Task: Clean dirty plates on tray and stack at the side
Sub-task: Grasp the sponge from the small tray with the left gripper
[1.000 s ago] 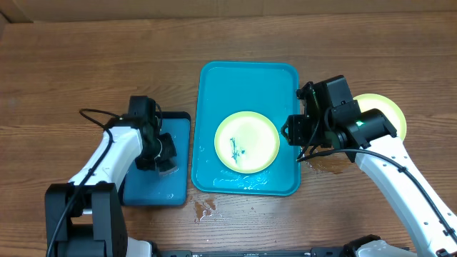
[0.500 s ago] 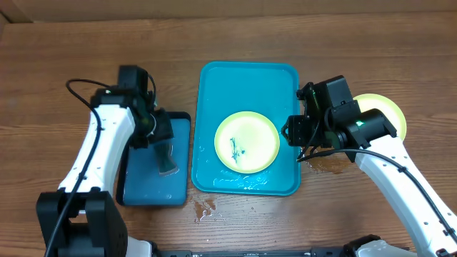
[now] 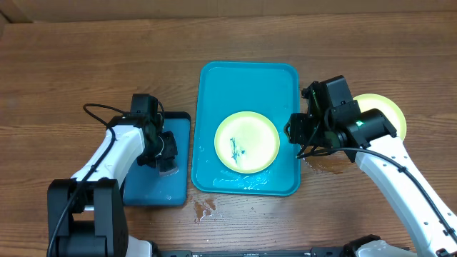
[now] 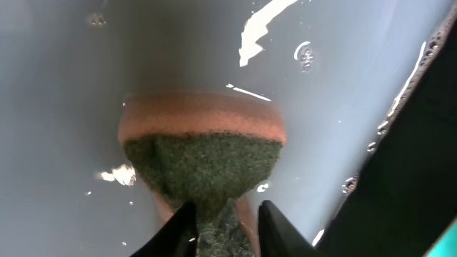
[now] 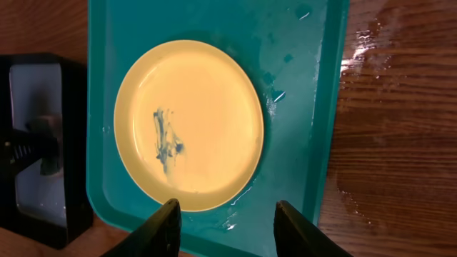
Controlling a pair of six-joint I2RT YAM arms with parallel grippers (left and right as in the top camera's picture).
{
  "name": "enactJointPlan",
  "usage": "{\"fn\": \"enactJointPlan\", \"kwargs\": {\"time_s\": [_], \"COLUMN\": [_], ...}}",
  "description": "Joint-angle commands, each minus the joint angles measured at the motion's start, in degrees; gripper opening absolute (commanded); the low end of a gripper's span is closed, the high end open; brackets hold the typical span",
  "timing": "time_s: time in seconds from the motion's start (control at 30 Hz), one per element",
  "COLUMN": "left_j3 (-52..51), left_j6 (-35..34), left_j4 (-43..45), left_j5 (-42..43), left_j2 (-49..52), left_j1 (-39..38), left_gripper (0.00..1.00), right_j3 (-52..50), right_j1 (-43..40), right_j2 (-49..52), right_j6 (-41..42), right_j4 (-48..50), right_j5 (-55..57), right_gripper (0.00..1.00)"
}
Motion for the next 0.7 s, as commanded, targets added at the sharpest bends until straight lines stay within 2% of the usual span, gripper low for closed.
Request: {"fn": "enactJointPlan", "kwargs": {"time_s": [0.0,0.03,0.07,0.1,0.13,0.2,0.3,0.4,0.5,0.53,0.57,0.67], "left_j3": [-1.1,-1.1,-1.1,-1.1,-1.1,-1.5,-1.9,-2.0,-2.0,-2.0,-2.0,-1.4], "left_j6": [-0.4,-0.4,-0.3,-0.1,0.2,0.3,0.1,-0.4,-0.4,-0.4,-0.4,-0.3], "left_j4": [0.5,0.1,-0.8,-1.6,-2.2,-2.0,-0.2,1.8,2.3,2.3,2.3,0.6], "left_j5": [-0.1,-0.1,-0.2,-0.7,-1.5,-3.5,-3.7,-2.6,-2.5,-2.5,-2.5,-2.4], "left_j2": [0.5,0.5,0.5,0.5,0.5,0.5,0.5,0.6,0.6,0.6,0.6,0.6], "left_j1": [-0.4,-0.4,-0.4,-0.4,-0.4,-0.4,-0.4,-0.6,-0.7,-0.7,-0.7,-0.6], "left_gripper": [0.25,0.24,0.27,0.37,0.39,0.39,0.31,0.29,0.22,0.17,0.07,0.04], "right_j3": [0.3,0.3,0.3,0.3,0.3,0.3,0.3,0.3,0.3,0.3,0.3,0.3], "right_j1": [-0.2,-0.2,-0.2,-0.2,-0.2,-0.2,-0.2,-0.2,-0.2,-0.2,-0.2,-0.2], "right_j2": [0.6,0.7,0.9,0.9,1.0,1.0,1.0,1.0,1.0,1.0,1.0,1.0], "right_j6": [2.2,2.2,2.2,2.2,2.2,2.2,2.1,2.2,2.2,2.2,2.3,6.1], "right_j4": [0.3,0.3,0.3,0.3,0.2,0.1,0.3,0.4,0.4,0.4,0.4,0.0], "right_j5": [1.8,1.8,1.8,1.8,1.8,1.8,1.8,1.8,1.9,1.9,2.1,6.2], "right_gripper": [0.44,0.44,0.44,0.44,0.44,0.44,0.43,0.43,0.42,0.42,0.4,0.37]}}
